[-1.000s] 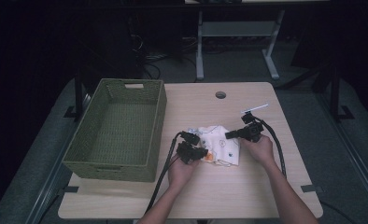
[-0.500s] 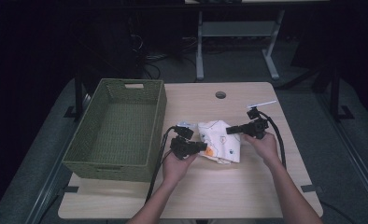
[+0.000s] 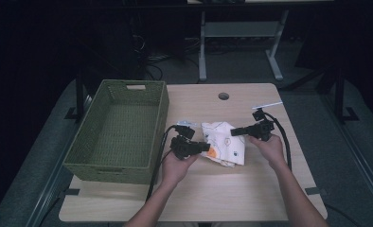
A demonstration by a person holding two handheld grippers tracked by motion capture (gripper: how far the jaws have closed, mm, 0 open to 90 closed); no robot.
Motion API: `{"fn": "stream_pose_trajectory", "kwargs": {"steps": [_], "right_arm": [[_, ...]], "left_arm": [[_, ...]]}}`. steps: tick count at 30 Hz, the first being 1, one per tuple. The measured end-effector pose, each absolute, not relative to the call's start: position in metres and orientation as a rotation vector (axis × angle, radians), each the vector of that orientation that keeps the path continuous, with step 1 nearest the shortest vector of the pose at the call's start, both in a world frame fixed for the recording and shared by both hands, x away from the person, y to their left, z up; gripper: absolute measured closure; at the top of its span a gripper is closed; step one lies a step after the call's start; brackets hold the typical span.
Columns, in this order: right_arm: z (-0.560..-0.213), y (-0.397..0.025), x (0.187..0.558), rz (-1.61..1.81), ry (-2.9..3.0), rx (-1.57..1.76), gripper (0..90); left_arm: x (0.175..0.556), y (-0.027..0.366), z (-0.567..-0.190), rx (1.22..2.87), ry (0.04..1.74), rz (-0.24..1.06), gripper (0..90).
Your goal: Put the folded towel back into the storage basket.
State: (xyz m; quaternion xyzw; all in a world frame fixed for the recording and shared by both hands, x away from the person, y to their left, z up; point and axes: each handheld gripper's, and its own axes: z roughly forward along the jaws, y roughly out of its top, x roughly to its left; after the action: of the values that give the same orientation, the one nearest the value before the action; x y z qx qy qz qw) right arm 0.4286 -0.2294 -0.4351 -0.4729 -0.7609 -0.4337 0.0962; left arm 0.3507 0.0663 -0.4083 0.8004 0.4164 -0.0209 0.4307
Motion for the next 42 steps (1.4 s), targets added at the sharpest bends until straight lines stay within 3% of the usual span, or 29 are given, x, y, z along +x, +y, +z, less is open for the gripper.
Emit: {"fn": "stream_pose_trajectory", "kwargs": {"steps": [8, 14, 19, 22, 26, 29, 35, 42], "right_arm": [[-0.449, -0.211, 0.432, -1.197, -2.312, -1.385, 77.5], [-0.458, -0.199, 0.432, -1.071, -2.414, -1.416, 58.2], [-0.459, -0.190, 0.429, -1.013, -2.533, -1.431, 51.6], [-0.457, -0.184, 0.426, -0.984, -2.614, -1.417, 54.4], [-0.458, -0.175, 0.422, -0.970, -2.664, -1.361, 73.7], [-0.460, -0.178, 0.425, -0.996, -2.580, -1.367, 78.6], [-0.465, -0.196, 0.428, -1.120, -2.342, -1.372, 80.1], [-0.445, -0.203, 0.427, -1.242, -2.252, -1.342, 80.1]], "left_arm": [[0.351, 0.073, -0.421, 2.069, 1.091, -0.024, 84.0], [0.351, 0.075, -0.432, 2.096, 1.128, -0.039, 83.9], [0.351, 0.075, -0.437, 2.114, 1.146, -0.040, 83.8], [0.351, 0.075, -0.439, 2.131, 1.142, -0.045, 83.8], [0.352, 0.074, -0.442, 2.136, 1.148, -0.059, 83.5], [0.352, 0.074, -0.442, 2.122, 1.154, -0.064, 83.6], [0.351, 0.077, -0.433, 2.109, 1.128, -0.060, 83.6], [0.350, 0.078, -0.406, 2.069, 1.077, -0.041, 83.8]]}}
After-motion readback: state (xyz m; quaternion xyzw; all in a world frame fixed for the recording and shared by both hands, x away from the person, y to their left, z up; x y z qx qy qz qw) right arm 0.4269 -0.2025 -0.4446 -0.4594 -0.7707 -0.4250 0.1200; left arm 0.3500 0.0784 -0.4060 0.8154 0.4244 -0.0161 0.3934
